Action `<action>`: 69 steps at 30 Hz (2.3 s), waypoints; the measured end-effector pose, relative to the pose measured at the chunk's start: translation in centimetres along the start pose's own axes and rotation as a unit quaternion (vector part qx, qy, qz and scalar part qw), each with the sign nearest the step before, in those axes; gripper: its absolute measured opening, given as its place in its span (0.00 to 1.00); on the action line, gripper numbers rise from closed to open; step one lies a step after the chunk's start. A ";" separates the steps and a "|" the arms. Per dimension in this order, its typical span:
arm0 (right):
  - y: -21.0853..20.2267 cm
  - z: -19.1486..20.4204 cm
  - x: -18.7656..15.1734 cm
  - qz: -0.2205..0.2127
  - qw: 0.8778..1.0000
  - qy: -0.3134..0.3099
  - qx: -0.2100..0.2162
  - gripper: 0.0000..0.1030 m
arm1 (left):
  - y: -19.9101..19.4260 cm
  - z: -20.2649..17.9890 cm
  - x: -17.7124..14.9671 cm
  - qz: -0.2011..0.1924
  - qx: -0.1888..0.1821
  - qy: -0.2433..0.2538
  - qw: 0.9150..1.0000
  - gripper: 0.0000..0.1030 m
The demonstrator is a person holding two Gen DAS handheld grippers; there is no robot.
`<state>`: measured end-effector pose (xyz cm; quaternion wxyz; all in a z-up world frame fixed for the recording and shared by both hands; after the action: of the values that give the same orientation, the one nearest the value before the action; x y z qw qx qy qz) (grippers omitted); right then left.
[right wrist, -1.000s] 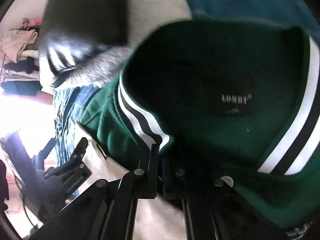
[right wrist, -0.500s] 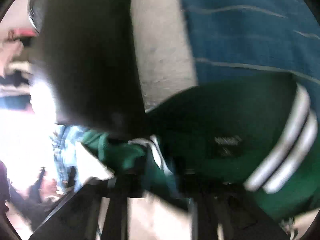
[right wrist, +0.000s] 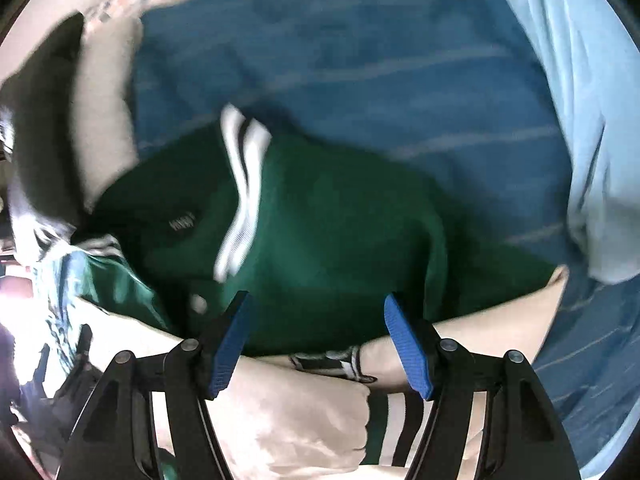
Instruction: Fold large clothes
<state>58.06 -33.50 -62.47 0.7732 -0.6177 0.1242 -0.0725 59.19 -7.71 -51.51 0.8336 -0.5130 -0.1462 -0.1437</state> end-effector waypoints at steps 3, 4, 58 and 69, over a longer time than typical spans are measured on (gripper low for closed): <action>2.1 1.2 -0.7 -0.002 0.998 -0.048 -0.026 0.42 | 0.1 -0.1 -0.7 0.005 0.009 0.008 1.000 1.00; 2.6 1.7 -0.8 -0.010 0.996 -0.076 -0.054 0.09 | 0.2 -0.1 -0.9 0.008 0.011 0.008 1.000 1.00; -5.9 -26.0 -22.8 0.035 0.993 0.076 0.079 0.33 | -9.8 -4.5 -32.1 0.187 0.055 -0.014 0.981 1.00; -4.7 -25.7 -20.2 0.054 0.996 0.016 0.065 0.22 | -7.9 -5.6 -32.8 0.202 0.092 -0.007 0.975 1.00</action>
<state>31.64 -53.29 -61.14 0.8124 -0.5572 0.1647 -0.0488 26.61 -13.23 -60.36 0.8880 -0.4540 -0.0576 0.0456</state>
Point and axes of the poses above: each gripper's, at about its wrist camera, not at the fingertips, and y roughly the way its jaws point, z to its left, x to its top, the point moved 2 cm from there along y, roughly the way its jaws point, and after that the axes turned 2 degrees about -z, right-handed, at the moved point
